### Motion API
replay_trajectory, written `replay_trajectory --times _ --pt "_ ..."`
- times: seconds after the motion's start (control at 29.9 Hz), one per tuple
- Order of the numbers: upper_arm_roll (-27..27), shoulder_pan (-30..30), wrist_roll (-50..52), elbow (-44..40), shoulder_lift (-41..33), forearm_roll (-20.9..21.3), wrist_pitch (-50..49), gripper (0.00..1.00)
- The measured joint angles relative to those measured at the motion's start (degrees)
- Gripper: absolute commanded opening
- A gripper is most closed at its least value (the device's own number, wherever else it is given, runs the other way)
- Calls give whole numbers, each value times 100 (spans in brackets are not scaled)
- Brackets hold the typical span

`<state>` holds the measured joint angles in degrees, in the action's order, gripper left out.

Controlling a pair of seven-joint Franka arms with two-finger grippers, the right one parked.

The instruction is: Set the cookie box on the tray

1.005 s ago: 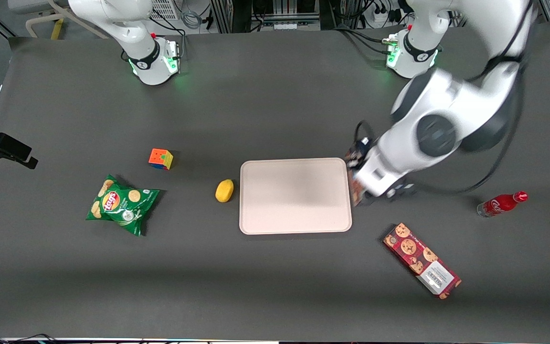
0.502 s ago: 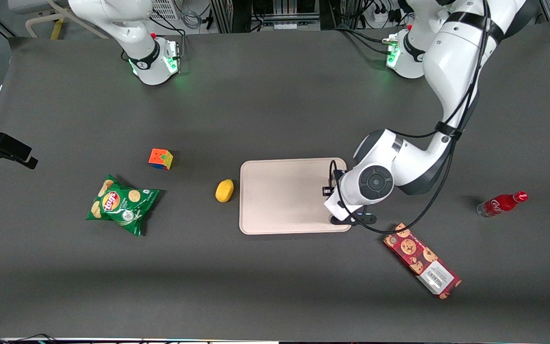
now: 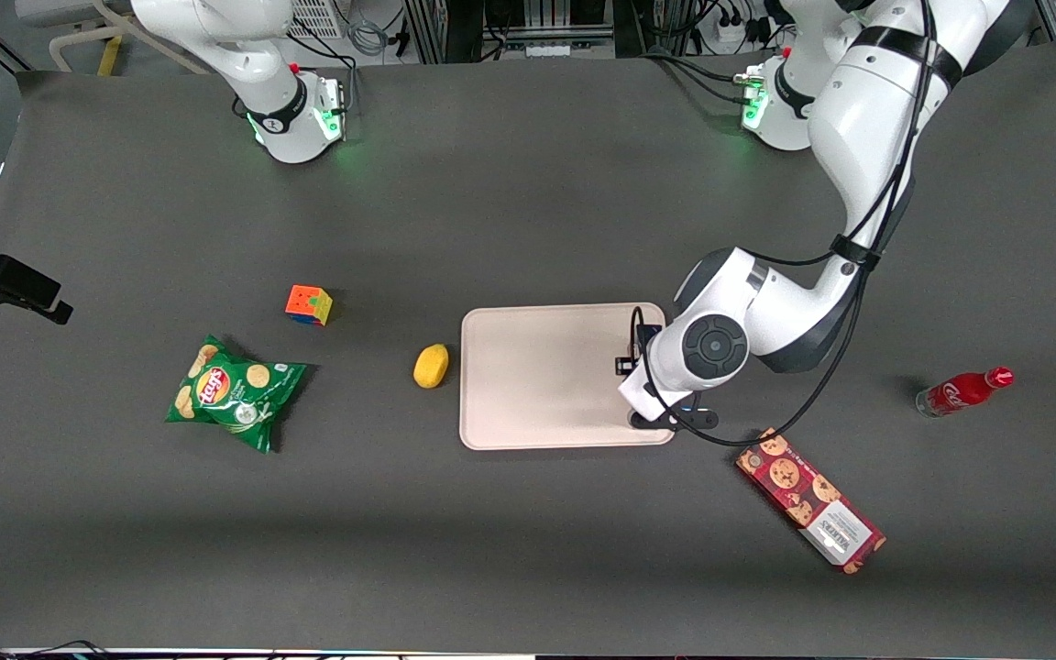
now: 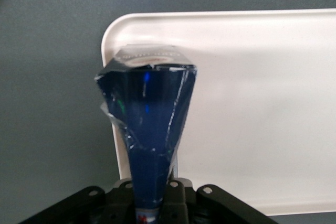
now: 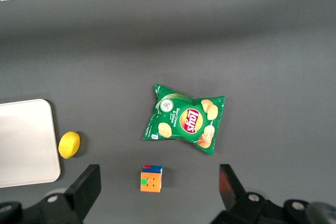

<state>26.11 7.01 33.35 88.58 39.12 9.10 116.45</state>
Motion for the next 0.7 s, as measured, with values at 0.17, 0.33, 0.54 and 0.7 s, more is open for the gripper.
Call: replay_trajectory --times 0.17,0.33,0.54,0.7 --pt "-118 -41 -418 -103 -357 -1 -459 100" --pt "-401 -106 -740 -390 -1037 -43 -1269 100" --pt "-786 -156 -975 -865 -1933 -73 -2326 100" --pt "-1117 -157 -1261 -1183 -2620 -82 -3344 100"
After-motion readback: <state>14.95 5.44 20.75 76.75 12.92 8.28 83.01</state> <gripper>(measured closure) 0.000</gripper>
